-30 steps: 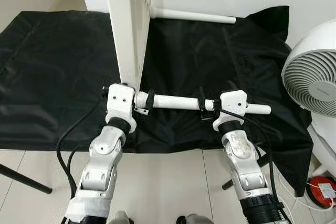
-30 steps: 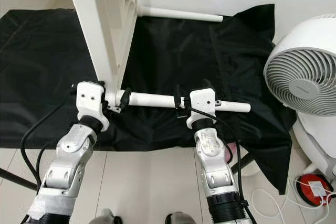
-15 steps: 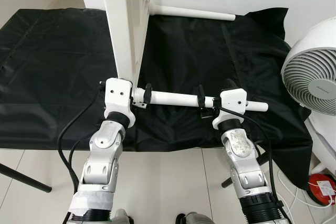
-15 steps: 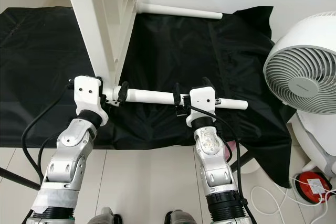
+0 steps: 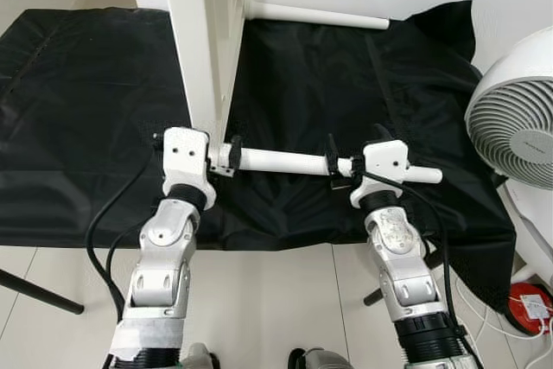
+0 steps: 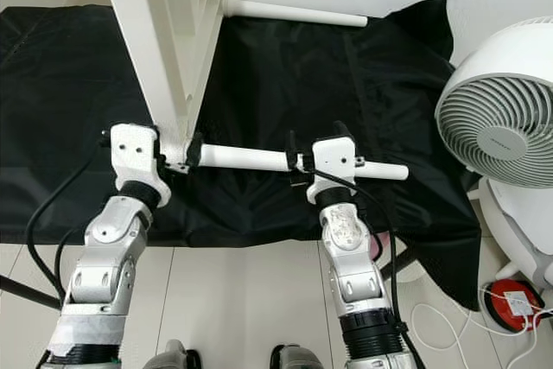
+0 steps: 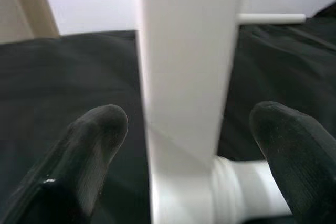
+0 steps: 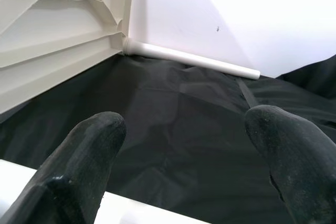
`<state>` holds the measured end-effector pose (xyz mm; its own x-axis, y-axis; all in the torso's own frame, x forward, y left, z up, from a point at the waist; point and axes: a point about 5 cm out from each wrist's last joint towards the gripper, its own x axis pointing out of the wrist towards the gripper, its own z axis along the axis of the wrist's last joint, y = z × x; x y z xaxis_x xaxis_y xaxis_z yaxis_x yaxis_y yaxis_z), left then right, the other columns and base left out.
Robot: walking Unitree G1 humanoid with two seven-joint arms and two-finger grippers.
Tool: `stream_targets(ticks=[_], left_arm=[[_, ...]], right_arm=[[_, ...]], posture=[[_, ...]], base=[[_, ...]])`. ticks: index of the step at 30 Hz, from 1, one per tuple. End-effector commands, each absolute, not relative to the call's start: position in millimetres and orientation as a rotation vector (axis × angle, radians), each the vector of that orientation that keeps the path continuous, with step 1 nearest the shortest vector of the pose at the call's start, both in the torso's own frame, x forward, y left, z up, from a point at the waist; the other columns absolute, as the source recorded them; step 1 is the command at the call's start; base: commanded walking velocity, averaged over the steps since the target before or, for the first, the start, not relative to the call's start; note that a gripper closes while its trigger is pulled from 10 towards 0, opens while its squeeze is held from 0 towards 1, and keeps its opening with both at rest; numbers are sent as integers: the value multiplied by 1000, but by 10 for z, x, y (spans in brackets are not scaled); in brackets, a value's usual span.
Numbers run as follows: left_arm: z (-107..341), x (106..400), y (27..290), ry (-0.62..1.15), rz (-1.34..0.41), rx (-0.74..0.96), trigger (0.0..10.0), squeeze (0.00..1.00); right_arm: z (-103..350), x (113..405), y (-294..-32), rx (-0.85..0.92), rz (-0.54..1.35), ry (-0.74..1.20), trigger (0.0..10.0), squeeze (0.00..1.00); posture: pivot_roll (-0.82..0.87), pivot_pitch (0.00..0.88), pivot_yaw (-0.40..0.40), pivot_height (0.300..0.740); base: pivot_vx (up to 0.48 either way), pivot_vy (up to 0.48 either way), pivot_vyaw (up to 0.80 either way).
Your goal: Building children table
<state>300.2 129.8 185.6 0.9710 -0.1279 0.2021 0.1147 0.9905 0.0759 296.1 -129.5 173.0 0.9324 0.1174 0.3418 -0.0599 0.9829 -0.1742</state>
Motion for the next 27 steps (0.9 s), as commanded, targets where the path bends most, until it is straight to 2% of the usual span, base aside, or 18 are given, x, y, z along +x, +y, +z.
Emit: stream_targets(ticks=[1, 7, 12, 19, 27], left_arm=[[1809, 3009, 1440, -182, 140, 48, 10000, 0], [1801, 2979, 1529, -171, 213, -6, 10000, 0], [1853, 3112, 1401, -178, 188, -17, 10000, 0], [1905, 3191, 1341, -187, 175, -1, 10000, 0], [2027, 3409, 1253, -198, 135, 10, 10000, 0]], right_arm=[[1716, 2969, -1289, -166, 89, -349, 10000, 0], [1740, 2987, -1312, -165, 79, -359, 10000, 0], [1768, 3032, -1276, -155, 79, -367, 10000, 0], [1779, 3042, -1266, -151, 79, -371, 10000, 0], [1808, 3055, -1279, -147, 62, -381, 10000, 0]], posture=[[-71, 105, 3, 740], [-78, 101, 9, 740], [-74, 95, 6, 740], [-76, 94, 9, 740], [-98, 102, 27, 740]], base=[[0, 0, 0], [0, 0, 0], [0, 0, 0], [0, 0, 0], [0, 0, 0]])
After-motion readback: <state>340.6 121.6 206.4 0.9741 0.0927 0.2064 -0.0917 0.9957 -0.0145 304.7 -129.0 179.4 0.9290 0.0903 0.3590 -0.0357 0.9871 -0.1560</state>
